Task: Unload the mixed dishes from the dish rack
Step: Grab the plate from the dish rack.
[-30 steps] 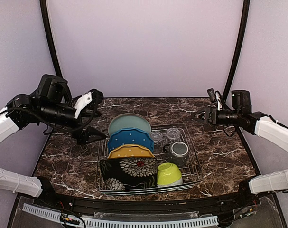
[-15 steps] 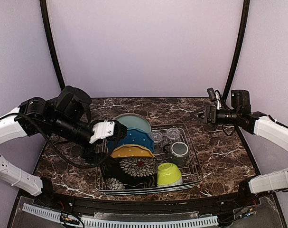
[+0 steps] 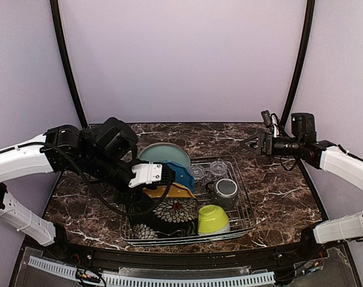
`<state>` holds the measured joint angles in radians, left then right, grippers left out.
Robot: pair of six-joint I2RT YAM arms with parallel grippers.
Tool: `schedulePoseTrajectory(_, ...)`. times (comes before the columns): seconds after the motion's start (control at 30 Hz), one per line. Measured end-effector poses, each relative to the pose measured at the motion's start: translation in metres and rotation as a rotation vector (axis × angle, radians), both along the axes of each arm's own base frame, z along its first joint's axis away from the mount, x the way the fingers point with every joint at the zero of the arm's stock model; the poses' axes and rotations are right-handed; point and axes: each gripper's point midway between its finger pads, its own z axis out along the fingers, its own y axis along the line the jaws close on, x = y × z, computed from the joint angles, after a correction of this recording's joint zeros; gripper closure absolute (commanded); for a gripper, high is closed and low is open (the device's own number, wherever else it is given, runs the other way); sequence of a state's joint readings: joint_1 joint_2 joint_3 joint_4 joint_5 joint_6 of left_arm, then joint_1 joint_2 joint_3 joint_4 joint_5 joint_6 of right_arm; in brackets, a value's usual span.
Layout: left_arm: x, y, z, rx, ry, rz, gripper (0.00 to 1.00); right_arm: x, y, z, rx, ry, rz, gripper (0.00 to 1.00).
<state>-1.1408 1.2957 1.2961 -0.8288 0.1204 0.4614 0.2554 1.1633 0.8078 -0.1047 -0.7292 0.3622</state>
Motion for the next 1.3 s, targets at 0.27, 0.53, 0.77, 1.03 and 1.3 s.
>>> schedulePoseTrajectory(0.27,-0.006,-0.008,-0.028,0.111,0.023,-0.006,0.69,0.0,0.0,0.0,0.005,0.008,-0.004,0.01)
schedulePoseTrajectory(0.53,-0.005,-0.011,-0.041,0.167,0.004,0.006,0.74,-0.002,-0.001,0.0,0.007,0.008,-0.005,0.01)
schedulePoseTrajectory(0.77,-0.002,-0.012,-0.043,0.179,-0.006,0.024,0.82,-0.003,-0.001,-0.001,0.006,0.01,-0.006,0.01)
schedulePoseTrajectory(1.03,0.003,-0.013,-0.04,0.167,0.002,0.09,0.99,-0.004,-0.003,0.004,0.01,-0.005,-0.012,0.01)
schedulePoseTrajectory(1.3,0.003,-0.01,-0.034,0.156,-0.005,0.095,0.99,-0.004,-0.004,0.003,0.01,-0.001,-0.013,0.01)
